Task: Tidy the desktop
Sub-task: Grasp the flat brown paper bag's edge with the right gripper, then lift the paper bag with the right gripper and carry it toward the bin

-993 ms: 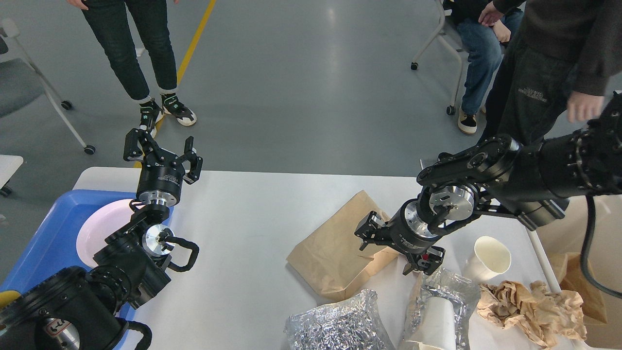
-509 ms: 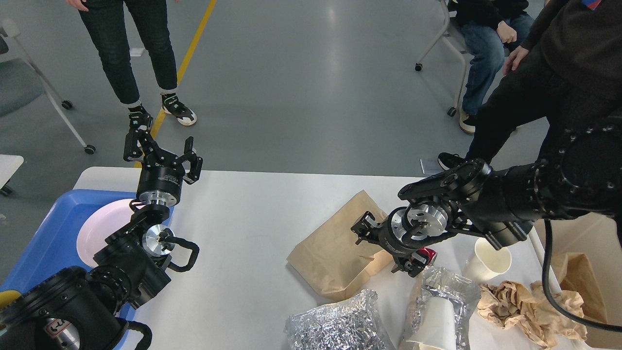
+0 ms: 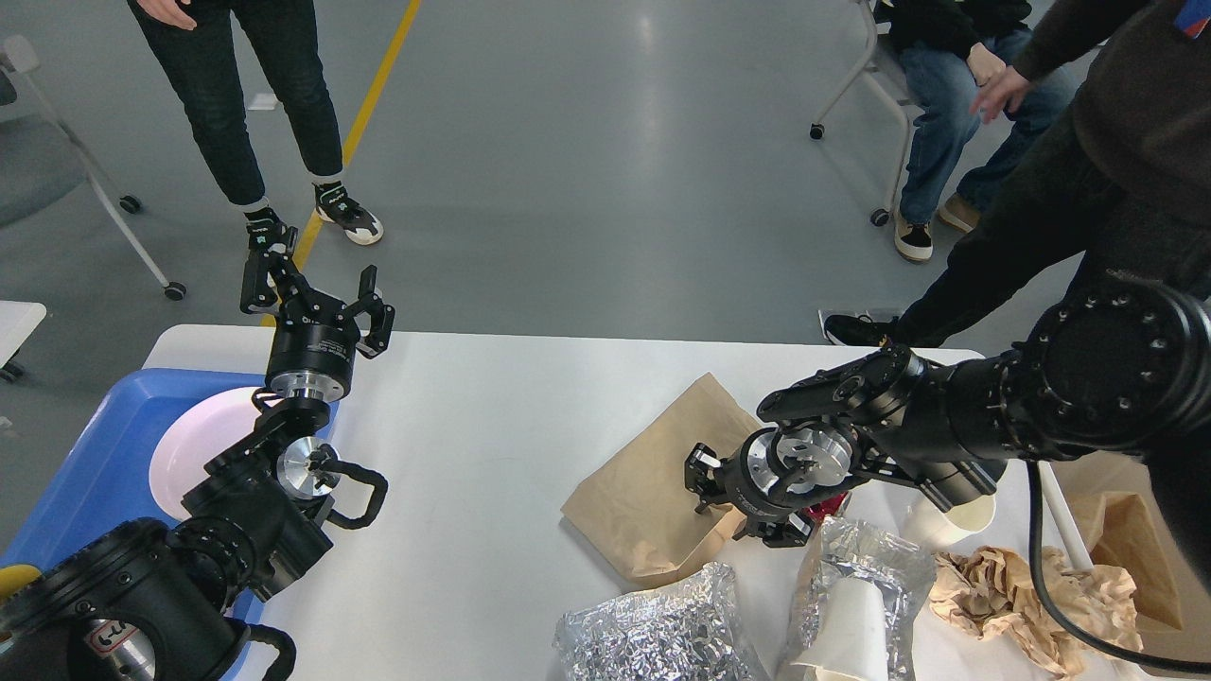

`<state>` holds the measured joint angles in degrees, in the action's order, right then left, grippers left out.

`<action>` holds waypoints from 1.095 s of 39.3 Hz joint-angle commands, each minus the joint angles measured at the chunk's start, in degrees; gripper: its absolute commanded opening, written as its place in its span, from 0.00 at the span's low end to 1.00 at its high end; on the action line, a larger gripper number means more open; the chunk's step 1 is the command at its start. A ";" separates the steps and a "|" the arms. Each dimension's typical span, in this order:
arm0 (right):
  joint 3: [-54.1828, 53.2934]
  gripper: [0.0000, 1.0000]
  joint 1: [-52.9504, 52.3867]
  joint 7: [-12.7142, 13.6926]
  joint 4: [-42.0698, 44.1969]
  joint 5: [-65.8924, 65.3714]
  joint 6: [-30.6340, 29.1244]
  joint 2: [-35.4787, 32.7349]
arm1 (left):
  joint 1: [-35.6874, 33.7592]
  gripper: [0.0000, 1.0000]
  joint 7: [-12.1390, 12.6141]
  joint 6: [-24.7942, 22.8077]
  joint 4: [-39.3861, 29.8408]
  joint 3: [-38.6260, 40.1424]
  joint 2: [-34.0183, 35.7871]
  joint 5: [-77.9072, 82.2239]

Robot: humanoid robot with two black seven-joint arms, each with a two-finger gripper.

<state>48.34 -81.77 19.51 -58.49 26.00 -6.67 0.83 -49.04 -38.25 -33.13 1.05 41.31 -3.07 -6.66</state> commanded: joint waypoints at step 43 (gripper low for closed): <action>-6.85 0.00 -11.74 0.62 -0.13 -0.16 -21.89 -0.48 | 0.00 0.97 0.02 0.00 0.00 0.00 -0.01 0.07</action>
<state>41.72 -90.19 20.12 -58.34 25.52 -25.94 0.33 -49.04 -38.21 -33.13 1.06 41.31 -3.06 -6.69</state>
